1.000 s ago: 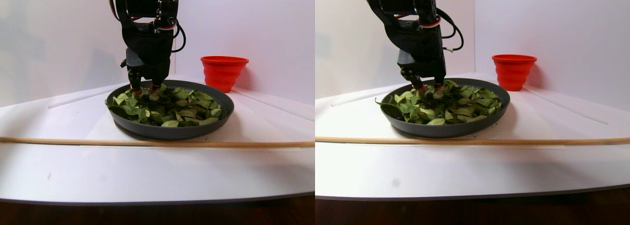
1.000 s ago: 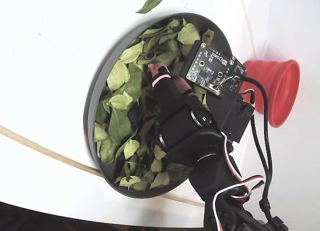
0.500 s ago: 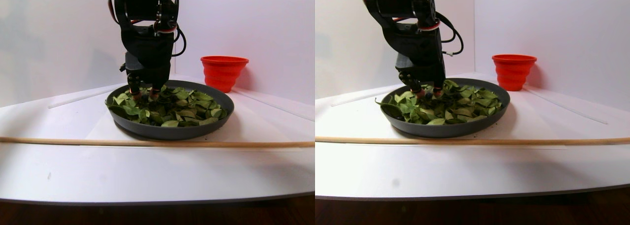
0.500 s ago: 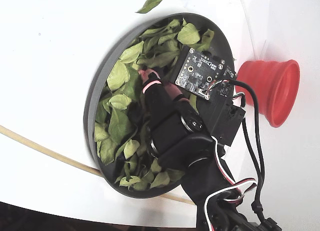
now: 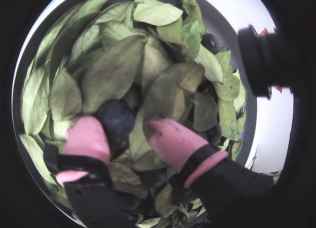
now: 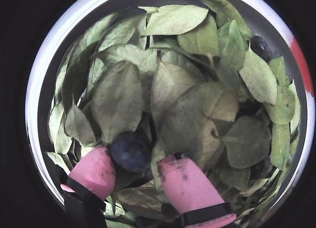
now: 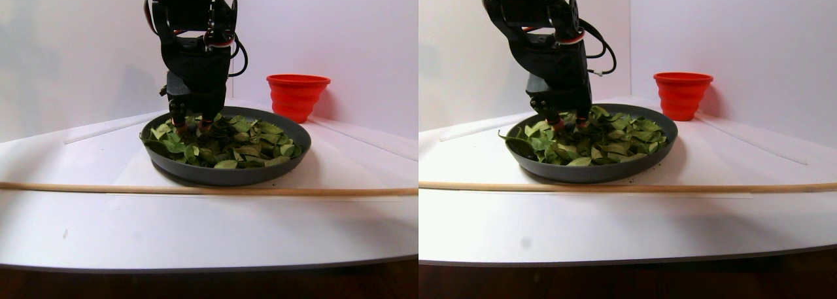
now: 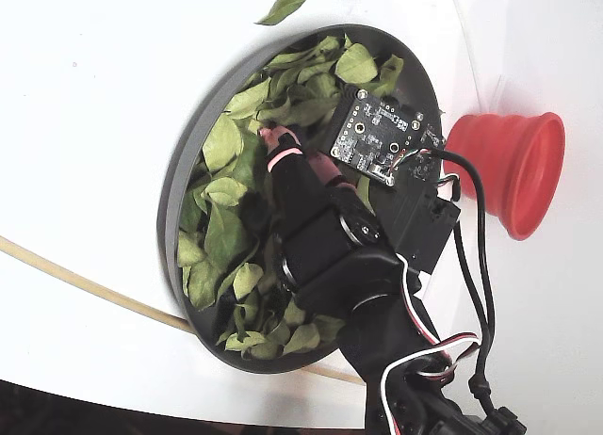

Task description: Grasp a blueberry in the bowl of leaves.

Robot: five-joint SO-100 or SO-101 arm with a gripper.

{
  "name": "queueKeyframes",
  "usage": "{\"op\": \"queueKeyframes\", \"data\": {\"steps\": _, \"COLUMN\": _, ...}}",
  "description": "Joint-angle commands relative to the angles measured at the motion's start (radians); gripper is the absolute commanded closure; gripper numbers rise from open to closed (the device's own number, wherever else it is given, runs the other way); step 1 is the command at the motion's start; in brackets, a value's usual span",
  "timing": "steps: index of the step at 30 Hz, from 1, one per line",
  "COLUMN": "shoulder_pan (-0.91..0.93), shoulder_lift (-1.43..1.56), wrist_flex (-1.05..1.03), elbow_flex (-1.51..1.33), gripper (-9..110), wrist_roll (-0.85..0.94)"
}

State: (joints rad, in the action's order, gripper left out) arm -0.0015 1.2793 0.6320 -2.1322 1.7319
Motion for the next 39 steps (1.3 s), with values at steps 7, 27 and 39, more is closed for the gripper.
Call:
{"op": "queueKeyframes", "data": {"steps": 7, "shoulder_pan": -0.003, "shoulder_lift": 0.014, "wrist_flex": 0.017, "elbow_flex": 0.048, "gripper": 84, "wrist_roll": -0.014}}
{"op": "queueKeyframes", "data": {"steps": 27, "shoulder_pan": -0.002, "shoulder_lift": -0.023, "wrist_flex": 0.035, "elbow_flex": 0.071, "gripper": 85, "wrist_roll": -0.012}}
{"op": "queueKeyframes", "data": {"steps": 39, "shoulder_pan": -0.002, "shoulder_lift": -0.038, "wrist_flex": 0.035, "elbow_flex": 0.071, "gripper": 88, "wrist_roll": 0.009}}
